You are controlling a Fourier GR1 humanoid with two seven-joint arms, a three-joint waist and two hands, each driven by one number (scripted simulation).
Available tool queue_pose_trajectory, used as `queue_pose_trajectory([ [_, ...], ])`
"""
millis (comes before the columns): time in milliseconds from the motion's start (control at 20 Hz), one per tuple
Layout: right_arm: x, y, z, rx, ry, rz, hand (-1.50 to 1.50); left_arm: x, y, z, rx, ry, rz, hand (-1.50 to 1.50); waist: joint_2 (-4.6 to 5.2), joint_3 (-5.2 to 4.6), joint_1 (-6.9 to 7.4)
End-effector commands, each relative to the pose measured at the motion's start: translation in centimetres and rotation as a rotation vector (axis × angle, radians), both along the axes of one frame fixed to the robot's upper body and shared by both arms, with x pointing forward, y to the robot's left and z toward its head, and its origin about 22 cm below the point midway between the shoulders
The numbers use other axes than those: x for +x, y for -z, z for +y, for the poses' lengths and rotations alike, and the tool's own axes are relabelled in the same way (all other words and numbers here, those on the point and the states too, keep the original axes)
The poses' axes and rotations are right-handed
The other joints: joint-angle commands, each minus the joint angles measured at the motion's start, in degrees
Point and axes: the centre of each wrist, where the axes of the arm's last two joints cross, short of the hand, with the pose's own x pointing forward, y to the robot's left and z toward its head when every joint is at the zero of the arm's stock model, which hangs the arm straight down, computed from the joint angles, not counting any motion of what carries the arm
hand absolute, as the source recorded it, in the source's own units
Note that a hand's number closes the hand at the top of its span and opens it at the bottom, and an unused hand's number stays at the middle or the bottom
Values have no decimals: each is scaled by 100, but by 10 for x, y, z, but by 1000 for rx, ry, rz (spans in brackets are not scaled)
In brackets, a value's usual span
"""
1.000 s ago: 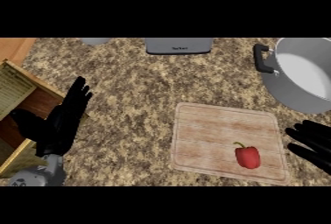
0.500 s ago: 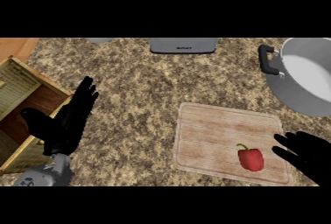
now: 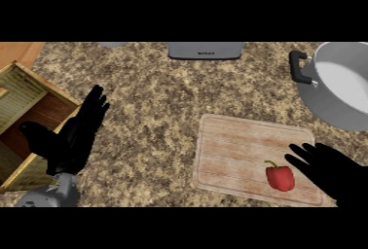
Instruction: Pick the bell pepper from the cutting board and place it in the pot
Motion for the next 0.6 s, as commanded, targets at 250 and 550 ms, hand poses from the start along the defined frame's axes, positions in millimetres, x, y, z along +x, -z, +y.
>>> queue_pose_trajectory([
  [250, -18, 23, 4, -7, 35, -20, -150, 0, -4, 7, 0, -7, 20, 0, -11, 3, -72],
  [550, -9, 48, 25, 16, 15, -42, -150, 8, 5, 0, -8, -6, -8, 0, -4, 2, -52],
])
